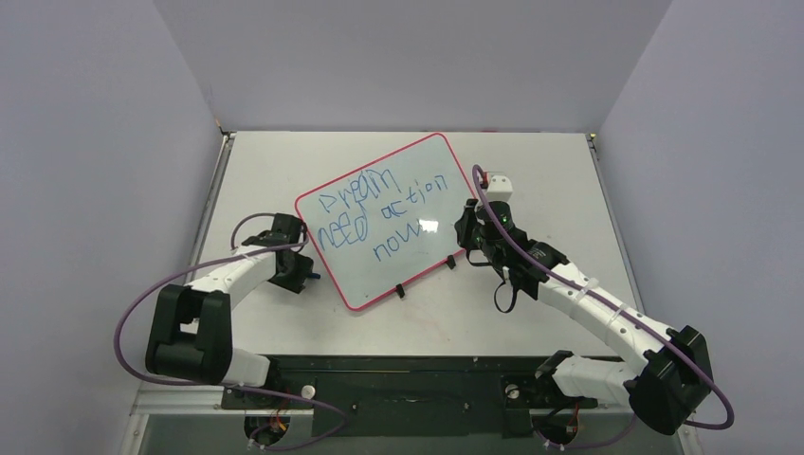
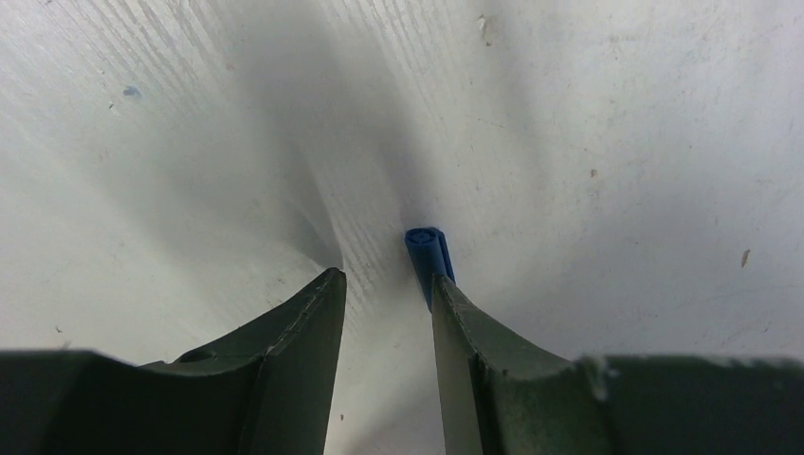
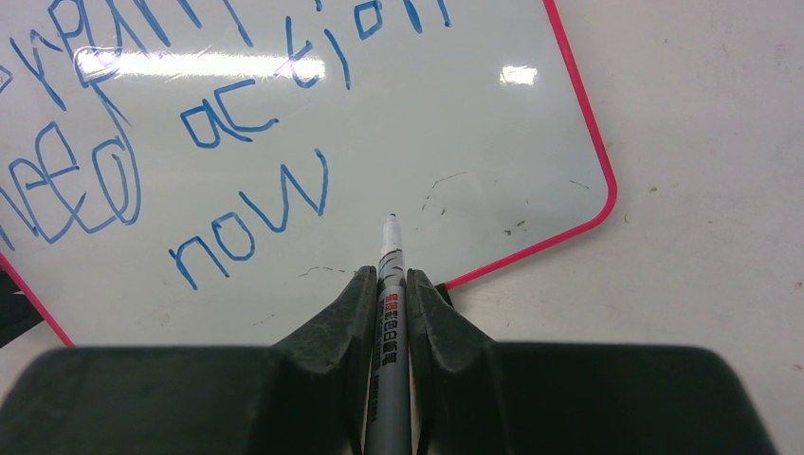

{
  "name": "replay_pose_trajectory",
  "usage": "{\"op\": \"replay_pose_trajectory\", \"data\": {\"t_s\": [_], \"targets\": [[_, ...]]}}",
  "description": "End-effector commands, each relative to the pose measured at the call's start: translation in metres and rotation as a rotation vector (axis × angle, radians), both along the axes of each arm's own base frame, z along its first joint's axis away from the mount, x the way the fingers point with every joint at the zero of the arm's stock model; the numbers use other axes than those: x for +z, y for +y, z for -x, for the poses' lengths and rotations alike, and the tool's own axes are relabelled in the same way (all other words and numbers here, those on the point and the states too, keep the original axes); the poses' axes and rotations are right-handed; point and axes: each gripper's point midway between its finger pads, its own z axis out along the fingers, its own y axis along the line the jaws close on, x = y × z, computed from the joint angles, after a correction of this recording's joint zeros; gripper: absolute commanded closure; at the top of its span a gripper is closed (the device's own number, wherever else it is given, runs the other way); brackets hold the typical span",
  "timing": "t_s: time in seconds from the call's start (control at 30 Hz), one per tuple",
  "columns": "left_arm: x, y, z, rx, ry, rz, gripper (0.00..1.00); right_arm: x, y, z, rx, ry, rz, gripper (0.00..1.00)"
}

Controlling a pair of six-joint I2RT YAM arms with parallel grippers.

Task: Write a sentence on the whiteboard
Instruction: Close the whiteboard marker at the center of the board.

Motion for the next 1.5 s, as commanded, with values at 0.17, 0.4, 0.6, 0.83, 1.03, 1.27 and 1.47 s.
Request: {"op": "replay_pose_trajectory", "data": {"t_s": [0.17, 0.4, 0.6, 0.83, 1.03, 1.27, 1.47], "targets": [[-0.006, 0.002, -0.019, 0.054, -0.022, -0.012, 0.66, 0.005, -0.001, -0.007, -0.010, -0.029, -0.040, 1.00], [-0.012, 0.004, -0.021, 0.060, 0.000, -0.027, 0.67, 0.004, -0.004, -0.009, -0.013, -0.026, -0.045, 1.00], [-0.014, 0.005, -0.029, 0.047, 0.006, -0.033, 0.67, 0.003, -0.005, -0.010, -0.011, -0.023, -0.050, 1.00], [0.010, 0.007, -0.030, 0.056, -0.032, -0.035, 0.66, 0.000, -0.008, -0.011, -0.017, -0.018, -0.054, 1.00], [0.012, 0.008, -0.030, 0.061, -0.042, -0.037, 0.66, 0.000, -0.005, -0.013, -0.010, -0.015, -0.066, 1.00], [0.004, 0.003, -0.042, 0.056, -0.026, -0.030, 0.66, 0.000, -0.007, -0.013, -0.015, -0.016, -0.065, 1.00], [-0.004, 0.000, -0.045, 0.061, 0.004, -0.041, 0.69, 0.000, -0.007, -0.013, -0.013, -0.016, -0.065, 1.00]]}}
